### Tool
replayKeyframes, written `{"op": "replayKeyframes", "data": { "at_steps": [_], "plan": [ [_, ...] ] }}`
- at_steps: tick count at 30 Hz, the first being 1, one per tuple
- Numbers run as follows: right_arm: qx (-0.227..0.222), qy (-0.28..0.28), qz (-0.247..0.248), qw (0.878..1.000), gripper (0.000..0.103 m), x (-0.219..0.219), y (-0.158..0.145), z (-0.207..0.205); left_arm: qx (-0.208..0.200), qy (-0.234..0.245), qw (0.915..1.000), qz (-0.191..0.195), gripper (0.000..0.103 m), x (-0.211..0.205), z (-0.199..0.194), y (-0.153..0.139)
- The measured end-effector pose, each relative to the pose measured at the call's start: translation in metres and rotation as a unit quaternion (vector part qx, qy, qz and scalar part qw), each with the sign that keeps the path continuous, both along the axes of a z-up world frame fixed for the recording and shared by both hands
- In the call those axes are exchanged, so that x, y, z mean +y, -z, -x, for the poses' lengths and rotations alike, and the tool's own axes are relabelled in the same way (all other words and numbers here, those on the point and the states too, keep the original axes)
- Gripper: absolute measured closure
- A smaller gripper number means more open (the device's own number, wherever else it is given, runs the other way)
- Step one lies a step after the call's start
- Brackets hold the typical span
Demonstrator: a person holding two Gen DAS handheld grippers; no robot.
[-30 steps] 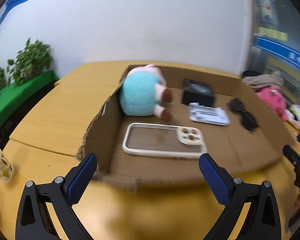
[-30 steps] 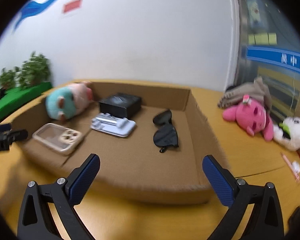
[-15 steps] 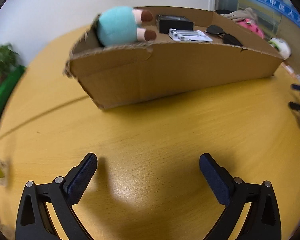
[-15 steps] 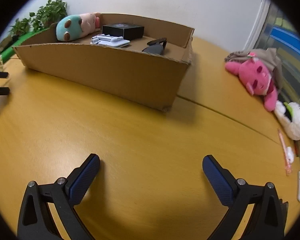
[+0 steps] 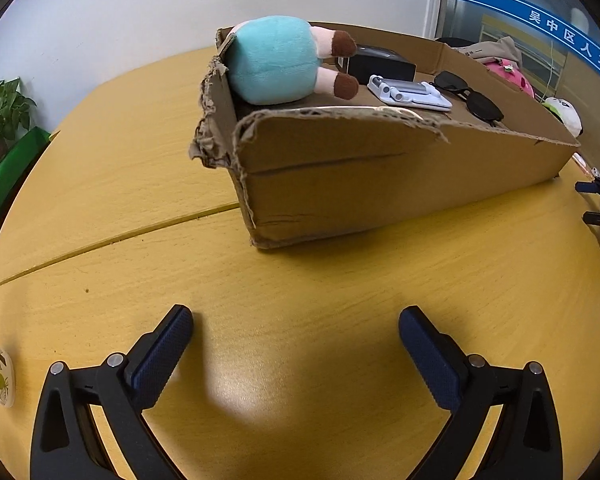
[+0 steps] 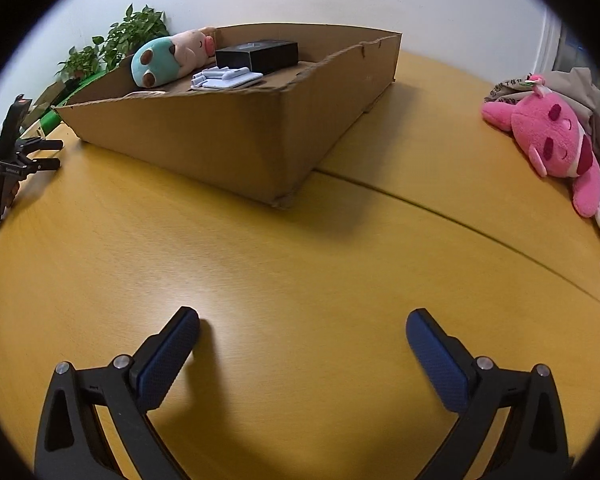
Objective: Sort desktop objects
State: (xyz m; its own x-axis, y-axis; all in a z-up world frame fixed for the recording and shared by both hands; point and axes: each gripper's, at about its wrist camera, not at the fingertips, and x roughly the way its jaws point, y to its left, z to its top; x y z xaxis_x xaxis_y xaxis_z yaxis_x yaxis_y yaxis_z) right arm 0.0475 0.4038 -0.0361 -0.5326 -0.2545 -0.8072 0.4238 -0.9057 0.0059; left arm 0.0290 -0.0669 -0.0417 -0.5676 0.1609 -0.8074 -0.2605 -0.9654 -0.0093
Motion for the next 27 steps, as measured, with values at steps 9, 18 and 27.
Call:
{"op": "replayKeyframes", "data": {
  "at_steps": [9, 18, 27],
  "plan": [
    [0.000, -0.019, -0.003, 1.000, 0.000, 0.003, -0.001, 0.008, 0.000, 0.011, 0.9999, -0.001, 0.000, -0.005, 0.020, 0.001],
    [0.000, -0.084, -0.004, 0.996, 0.000, 0.001, -0.001, 0.020, 0.001, 0.033, 0.9994, -0.002, 0.000, -0.006, 0.022, 0.002],
    [0.001, -0.083, -0.004, 0.997, 0.000, 0.001, 0.000, 0.019, 0.001, 0.033, 0.9994, -0.002, 0.000, -0.005, 0.023, 0.003]
  ]
}}
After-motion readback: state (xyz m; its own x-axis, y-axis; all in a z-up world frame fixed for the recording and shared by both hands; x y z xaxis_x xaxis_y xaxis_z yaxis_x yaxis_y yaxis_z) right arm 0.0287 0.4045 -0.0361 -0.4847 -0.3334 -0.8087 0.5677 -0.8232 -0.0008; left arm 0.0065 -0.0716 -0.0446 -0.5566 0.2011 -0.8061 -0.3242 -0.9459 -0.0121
